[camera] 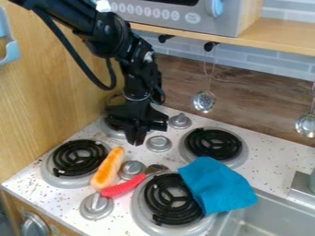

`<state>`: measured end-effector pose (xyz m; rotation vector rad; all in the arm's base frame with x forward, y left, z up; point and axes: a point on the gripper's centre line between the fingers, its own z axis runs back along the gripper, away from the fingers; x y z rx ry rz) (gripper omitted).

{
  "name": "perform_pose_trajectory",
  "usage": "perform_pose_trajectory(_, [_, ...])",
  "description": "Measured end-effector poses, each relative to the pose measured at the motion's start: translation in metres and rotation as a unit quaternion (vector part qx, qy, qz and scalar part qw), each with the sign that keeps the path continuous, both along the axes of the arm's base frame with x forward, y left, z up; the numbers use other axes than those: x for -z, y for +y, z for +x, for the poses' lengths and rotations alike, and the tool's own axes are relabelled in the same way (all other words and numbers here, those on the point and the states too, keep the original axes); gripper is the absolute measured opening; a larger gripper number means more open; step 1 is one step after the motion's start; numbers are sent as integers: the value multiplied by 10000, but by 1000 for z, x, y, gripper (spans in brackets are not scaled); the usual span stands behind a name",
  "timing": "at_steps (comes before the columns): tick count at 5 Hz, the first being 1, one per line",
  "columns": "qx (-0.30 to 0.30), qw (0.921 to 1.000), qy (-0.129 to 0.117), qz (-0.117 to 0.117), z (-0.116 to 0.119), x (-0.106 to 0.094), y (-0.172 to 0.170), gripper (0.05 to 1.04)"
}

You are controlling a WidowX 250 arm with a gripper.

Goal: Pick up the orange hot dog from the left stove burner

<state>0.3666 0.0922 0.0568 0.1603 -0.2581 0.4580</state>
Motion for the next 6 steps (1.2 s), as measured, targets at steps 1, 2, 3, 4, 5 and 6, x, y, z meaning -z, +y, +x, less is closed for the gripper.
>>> perform_pose_trajectory(1, [-17,9998,47,194,-2,-1,7,528])
perform_pose_trajectory(2, [-83,9994,143,314,-8,-1,22,837])
perform_pose_trajectory(3, [-297,9982,382,360,-32,13,49,1014])
perform_pose_trajectory(4, [-164,9976,487,465,-41,18,52,1010])
perform_pose_trajectory(5, [-43,9972,540,520,-47,25,51,1010])
perform_pose_trajectory(6, [102,9980,504,380,-48,30,46,1010])
